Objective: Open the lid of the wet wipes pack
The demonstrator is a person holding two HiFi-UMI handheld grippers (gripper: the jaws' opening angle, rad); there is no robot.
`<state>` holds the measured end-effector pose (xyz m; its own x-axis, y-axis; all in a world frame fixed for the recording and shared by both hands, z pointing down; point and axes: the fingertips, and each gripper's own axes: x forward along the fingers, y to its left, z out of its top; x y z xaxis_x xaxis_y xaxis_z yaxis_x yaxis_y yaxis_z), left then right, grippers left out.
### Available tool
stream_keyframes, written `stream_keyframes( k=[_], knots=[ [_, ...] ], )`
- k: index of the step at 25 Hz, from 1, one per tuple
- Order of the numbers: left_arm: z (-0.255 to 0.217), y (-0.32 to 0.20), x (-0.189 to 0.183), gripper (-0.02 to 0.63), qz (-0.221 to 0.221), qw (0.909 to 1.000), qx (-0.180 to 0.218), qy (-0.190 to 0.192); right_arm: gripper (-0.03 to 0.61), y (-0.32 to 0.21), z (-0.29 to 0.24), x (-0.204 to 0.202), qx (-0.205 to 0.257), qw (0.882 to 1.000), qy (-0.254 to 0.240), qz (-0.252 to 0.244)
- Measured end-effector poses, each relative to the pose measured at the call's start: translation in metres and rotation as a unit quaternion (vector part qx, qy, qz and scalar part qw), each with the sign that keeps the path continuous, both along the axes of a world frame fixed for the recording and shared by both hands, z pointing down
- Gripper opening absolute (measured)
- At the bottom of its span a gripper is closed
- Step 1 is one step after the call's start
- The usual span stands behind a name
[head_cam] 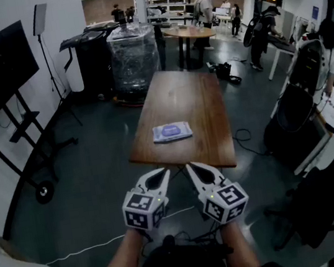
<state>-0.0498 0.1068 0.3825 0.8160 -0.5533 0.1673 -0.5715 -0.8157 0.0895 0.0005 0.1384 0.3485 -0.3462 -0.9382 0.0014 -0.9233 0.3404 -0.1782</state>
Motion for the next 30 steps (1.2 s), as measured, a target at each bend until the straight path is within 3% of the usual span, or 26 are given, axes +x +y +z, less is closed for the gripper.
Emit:
stream_keyframes(
  k=[30],
  knots=[
    [0.0051, -0.0015, 0.0032, 0.005, -0.001, 1.0, -0.001, 0.0, 0.01, 0.0027, 0.0093, 0.0034, -0.009, 1.0, 0.017, 0.003]
  ],
)
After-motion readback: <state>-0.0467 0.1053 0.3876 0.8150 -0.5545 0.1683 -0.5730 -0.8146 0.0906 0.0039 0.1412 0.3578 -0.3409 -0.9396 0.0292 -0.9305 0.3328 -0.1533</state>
